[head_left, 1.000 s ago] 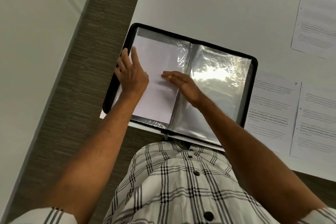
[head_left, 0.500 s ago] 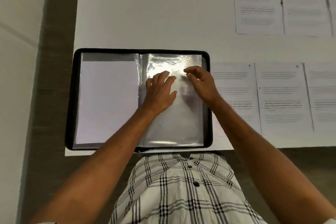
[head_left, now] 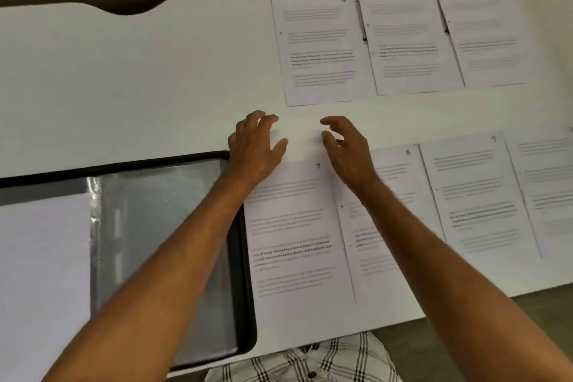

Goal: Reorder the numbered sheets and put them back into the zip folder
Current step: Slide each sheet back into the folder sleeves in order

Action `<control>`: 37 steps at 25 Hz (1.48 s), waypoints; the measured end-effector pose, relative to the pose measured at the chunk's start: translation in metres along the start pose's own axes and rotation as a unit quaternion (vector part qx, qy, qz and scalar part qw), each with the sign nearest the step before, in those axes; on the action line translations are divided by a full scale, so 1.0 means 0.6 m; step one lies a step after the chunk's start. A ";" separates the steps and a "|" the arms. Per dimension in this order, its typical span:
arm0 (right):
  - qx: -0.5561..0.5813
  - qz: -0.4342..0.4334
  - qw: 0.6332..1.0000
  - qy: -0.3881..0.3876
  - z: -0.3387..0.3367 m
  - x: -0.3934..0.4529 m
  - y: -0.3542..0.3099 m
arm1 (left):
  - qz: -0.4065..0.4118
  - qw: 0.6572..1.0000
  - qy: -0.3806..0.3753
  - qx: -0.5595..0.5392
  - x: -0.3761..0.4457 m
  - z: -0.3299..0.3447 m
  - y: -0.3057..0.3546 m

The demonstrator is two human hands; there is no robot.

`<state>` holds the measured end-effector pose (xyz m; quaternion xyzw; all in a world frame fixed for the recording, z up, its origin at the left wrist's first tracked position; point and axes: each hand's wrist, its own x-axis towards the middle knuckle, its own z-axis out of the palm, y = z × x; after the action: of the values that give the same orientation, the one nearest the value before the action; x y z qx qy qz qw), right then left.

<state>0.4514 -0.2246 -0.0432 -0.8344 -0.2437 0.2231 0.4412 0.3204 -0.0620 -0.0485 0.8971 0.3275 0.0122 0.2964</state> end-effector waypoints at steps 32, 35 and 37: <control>-0.105 0.000 0.991 -0.078 -0.027 0.146 0.036 | -0.273 0.797 0.081 -0.532 0.162 0.038 0.113; -0.084 0.005 0.993 -0.085 -0.030 0.120 0.025 | -0.268 0.837 0.056 -0.474 0.127 0.029 0.099; -0.078 0.008 0.993 -0.093 -0.032 0.103 0.014 | -0.277 0.839 0.052 -0.465 0.100 0.016 0.085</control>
<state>0.5130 -0.2034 -0.0498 -0.8436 -0.2938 0.2838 0.3485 0.3993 -0.0622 -0.0391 0.5237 0.5334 0.1268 0.6520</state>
